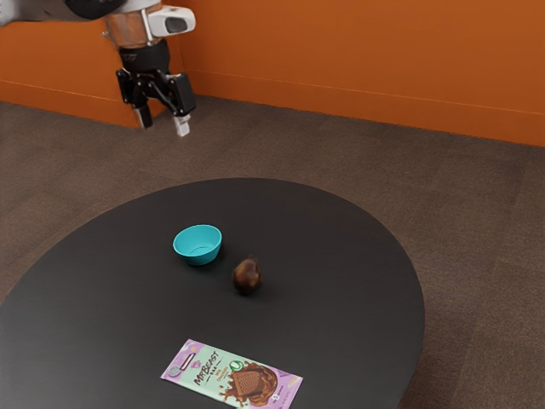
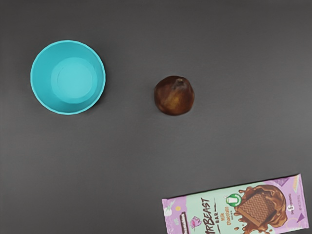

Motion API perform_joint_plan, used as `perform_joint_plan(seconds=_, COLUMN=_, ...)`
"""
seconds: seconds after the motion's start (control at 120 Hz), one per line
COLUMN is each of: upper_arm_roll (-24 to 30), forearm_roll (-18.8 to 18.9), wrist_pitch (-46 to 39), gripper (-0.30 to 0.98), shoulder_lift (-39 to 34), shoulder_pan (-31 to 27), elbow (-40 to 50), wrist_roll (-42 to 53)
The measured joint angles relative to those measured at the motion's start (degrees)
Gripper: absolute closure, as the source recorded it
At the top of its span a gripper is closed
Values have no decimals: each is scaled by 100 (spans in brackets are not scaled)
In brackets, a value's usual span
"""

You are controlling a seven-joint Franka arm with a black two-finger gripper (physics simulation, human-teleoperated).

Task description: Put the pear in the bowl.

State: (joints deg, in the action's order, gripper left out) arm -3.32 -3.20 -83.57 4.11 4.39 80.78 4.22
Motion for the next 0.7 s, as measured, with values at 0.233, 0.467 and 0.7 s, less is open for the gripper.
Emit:
perform_joint_plan(seconds=0.233, upper_arm_roll=-12, forearm_roll=122, wrist_pitch=-488, gripper=2, shoulder_lift=-209, shoulder_pan=193, elbow=611, wrist_roll=121)
perform_joint_plan(seconds=0.467, upper_arm_roll=16, forearm_roll=141, wrist_pitch=-1909, gripper=2, shoulder_lift=-329, shoulder_pan=768, elbow=2371, wrist_roll=-130)
perform_joint_plan(seconds=0.7, upper_arm_roll=18, forearm_roll=147, wrist_pitch=-2948, gripper=2, shoulder_lift=293, shoulder_pan=1229, elbow=2867, wrist_roll=-705)
